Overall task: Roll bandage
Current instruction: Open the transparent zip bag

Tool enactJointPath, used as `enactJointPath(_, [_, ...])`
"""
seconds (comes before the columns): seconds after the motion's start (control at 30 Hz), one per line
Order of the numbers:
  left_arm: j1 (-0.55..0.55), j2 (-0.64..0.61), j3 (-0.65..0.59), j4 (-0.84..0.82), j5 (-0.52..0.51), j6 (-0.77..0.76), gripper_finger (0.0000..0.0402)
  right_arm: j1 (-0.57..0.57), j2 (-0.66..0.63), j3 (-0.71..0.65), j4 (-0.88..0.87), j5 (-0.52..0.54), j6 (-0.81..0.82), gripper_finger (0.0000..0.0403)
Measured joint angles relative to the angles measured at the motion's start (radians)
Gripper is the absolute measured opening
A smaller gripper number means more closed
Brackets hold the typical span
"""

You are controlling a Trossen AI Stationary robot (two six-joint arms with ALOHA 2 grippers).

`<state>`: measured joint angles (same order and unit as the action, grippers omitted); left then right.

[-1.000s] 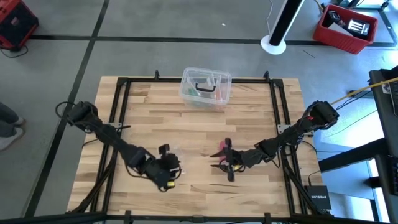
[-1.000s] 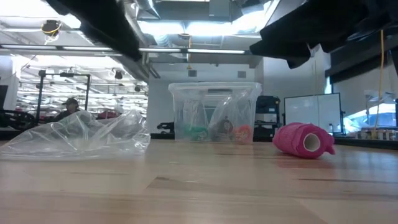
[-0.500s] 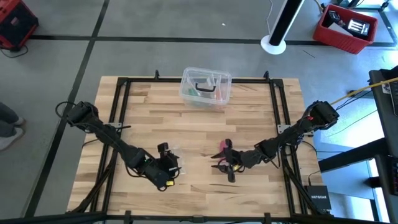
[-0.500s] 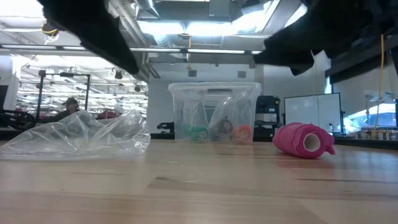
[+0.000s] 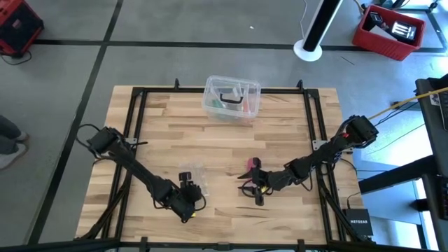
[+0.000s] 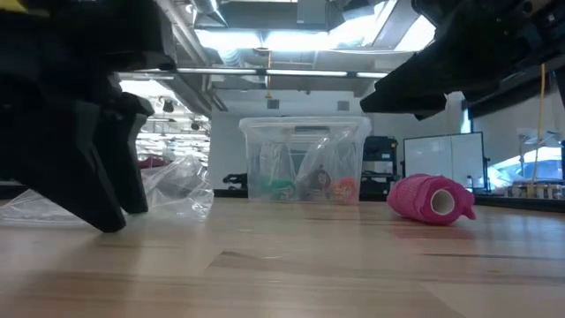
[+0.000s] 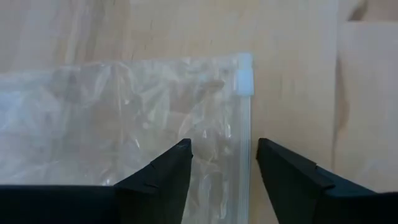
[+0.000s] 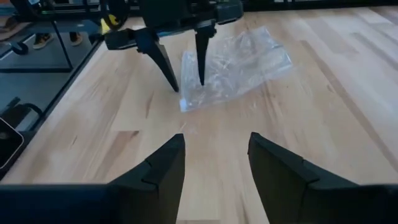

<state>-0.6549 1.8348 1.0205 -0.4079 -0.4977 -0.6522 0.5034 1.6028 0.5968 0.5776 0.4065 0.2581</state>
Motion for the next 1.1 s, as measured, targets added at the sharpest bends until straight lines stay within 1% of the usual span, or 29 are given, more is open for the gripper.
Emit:
enactJointPath(0.13, [0.006,0.049,0.003,0.007,-0.015,-0.014,0.0159,0.000,0.000,0.000,0.002,0.000,0.000,0.0177])
enactJointPath(0.2, [0.012,0.068,0.005,0.001,-0.003,-0.019,0.0141,0.000,0.000,0.000,0.003,-0.001,0.000,0.0177])
enactJointPath(0.27, [0.015,0.081,0.006,0.003,0.001,-0.021,0.0111,0.000,0.000,0.000,0.005,0.000,0.000,0.0177])
enactJointPath(0.4, [0.019,0.093,0.008,0.011,0.018,-0.022,0.0022,0.000,0.000,0.000,0.006,0.000,0.000,0.0177])
enactJointPath(0.43, [0.019,0.094,0.008,0.012,0.019,-0.026,0.0012,0.000,0.000,0.000,0.006,0.000,0.000,0.0177])
enactJointPath(0.63, [0.006,0.097,0.034,-0.005,0.011,-0.052,0.0004,0.000,0.000,0.000,0.008,0.000,0.000,0.0177])
enactJointPath(0.77, [-0.010,0.100,0.095,-0.038,0.006,-0.053,0.0002,0.001,-0.001,0.000,0.008,-0.013,-0.005,0.0177])
enactJointPath(0.87, [-0.019,0.097,0.151,-0.020,0.040,-0.074,0.0003,0.001,-0.001,0.000,0.018,-0.024,-0.056,0.0177])
enactJointPath(0.93, [-0.029,0.088,0.187,-0.020,0.045,-0.086,0.0002,0.001,-0.001,0.000,0.054,-0.038,-0.091,0.0177])
enactJointPath(1.1, [-0.054,0.074,0.250,-0.003,0.047,-0.082,0.0004,0.018,-0.001,0.002,0.159,-0.134,-0.113,0.0177])
